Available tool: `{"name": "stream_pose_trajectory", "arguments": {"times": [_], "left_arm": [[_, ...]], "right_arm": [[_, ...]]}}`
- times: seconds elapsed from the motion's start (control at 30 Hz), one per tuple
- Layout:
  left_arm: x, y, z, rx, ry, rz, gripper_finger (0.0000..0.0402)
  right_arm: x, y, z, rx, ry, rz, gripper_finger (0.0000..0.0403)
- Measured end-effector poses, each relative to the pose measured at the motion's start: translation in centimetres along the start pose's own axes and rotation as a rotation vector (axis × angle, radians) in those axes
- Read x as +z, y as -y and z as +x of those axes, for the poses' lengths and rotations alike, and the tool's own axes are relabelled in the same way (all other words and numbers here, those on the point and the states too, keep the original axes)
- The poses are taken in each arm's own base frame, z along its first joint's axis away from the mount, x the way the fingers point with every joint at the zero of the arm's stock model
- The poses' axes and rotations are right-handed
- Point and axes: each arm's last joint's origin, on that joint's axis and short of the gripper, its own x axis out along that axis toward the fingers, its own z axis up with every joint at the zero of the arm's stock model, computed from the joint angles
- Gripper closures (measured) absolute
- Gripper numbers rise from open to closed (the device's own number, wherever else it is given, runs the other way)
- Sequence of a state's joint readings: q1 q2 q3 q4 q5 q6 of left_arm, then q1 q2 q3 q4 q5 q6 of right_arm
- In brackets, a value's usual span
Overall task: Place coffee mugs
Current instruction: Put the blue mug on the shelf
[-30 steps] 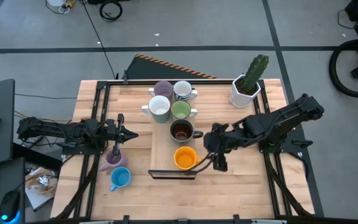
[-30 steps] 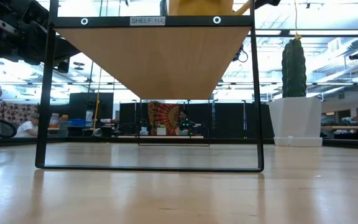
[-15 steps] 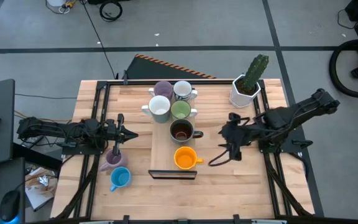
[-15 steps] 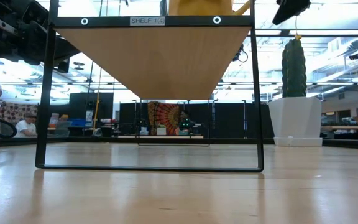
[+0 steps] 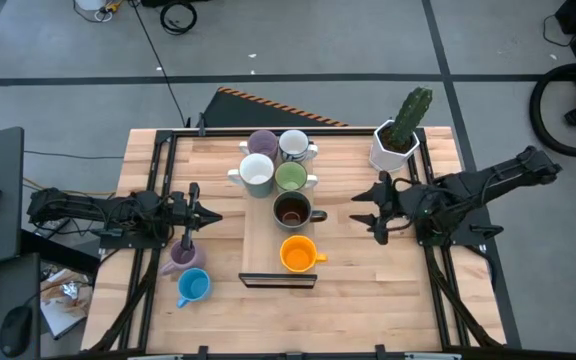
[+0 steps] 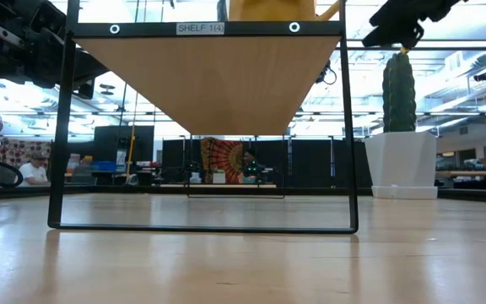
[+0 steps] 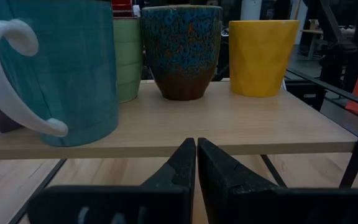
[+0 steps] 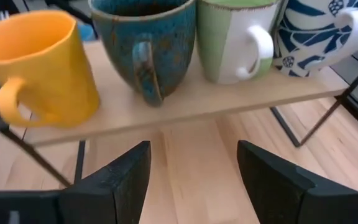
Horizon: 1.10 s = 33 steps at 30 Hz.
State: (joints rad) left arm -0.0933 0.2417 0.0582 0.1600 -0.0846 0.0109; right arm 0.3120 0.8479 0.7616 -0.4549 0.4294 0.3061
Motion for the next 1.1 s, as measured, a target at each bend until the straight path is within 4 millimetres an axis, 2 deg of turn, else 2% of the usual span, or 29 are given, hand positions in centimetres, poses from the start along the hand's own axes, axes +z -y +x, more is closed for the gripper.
{"name": "stream_pose_trajectory", "arguments": {"times": [0.33,0.53,0.7,0.93,1.1], "left_arm": [[0.0,0.0,0.0,0.0,0.001,-0.019,0.0379],[0.0,0.0,0.0,-0.001,0.005,-0.278,0.0379],[0.0,0.0,0.0,0.001,-0.002,-0.302,0.0379],[0.0,0.0,0.0,0.01,0.006,-0.325,0.0379],[0.1,-0.1,0.0,0.041,0.023,-0.379,0.0379]], "right_arm": [[-1.8,-0.5,1.9,0.062,0.087,0.048,0.0158],[-2.4,-0.7,1.9,0.089,0.102,-0.021,0.0158],[-1.7,0.1,0.8,0.094,0.172,-0.04,0.0158],[-0.6,3.1,-2.3,0.04,0.32,-0.045,0.0163],[-0.1,4.7,-3.5,0.053,0.421,-0.056,0.0175]]}}
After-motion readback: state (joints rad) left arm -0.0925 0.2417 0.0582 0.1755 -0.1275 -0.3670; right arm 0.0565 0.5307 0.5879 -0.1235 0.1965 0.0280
